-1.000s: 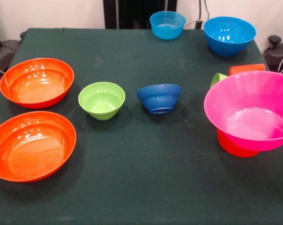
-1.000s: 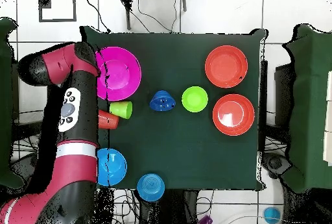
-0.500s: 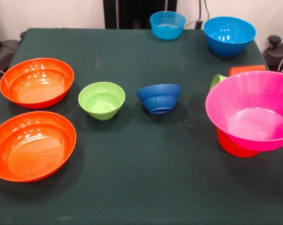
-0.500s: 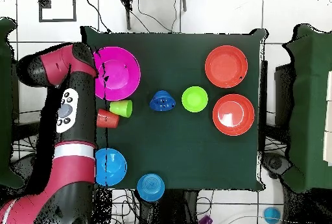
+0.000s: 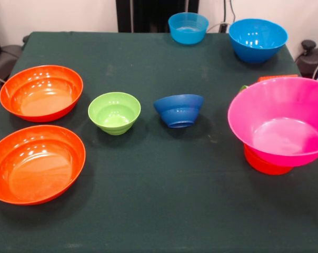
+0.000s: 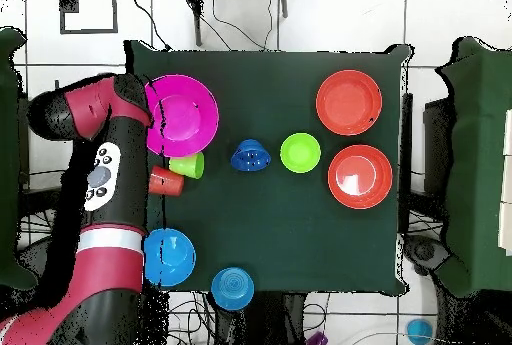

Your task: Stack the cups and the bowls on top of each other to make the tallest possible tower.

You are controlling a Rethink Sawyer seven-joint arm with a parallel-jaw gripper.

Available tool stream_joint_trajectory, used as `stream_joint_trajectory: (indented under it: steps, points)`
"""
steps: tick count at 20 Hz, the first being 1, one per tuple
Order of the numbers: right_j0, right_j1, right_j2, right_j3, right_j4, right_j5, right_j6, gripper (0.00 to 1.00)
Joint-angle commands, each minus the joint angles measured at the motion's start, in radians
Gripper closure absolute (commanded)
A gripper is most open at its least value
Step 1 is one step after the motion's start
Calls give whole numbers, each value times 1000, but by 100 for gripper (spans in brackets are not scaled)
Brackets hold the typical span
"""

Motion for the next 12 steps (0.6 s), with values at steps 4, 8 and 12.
stream_joint_trajectory:
  steps: [4,8,12]
  points:
    - [-8,-113,99,324,-5,-80,64,100]
    - [-22,-147,117,387,-1,-97,39,100]
    - [-30,-161,122,409,2,-92,35,100]
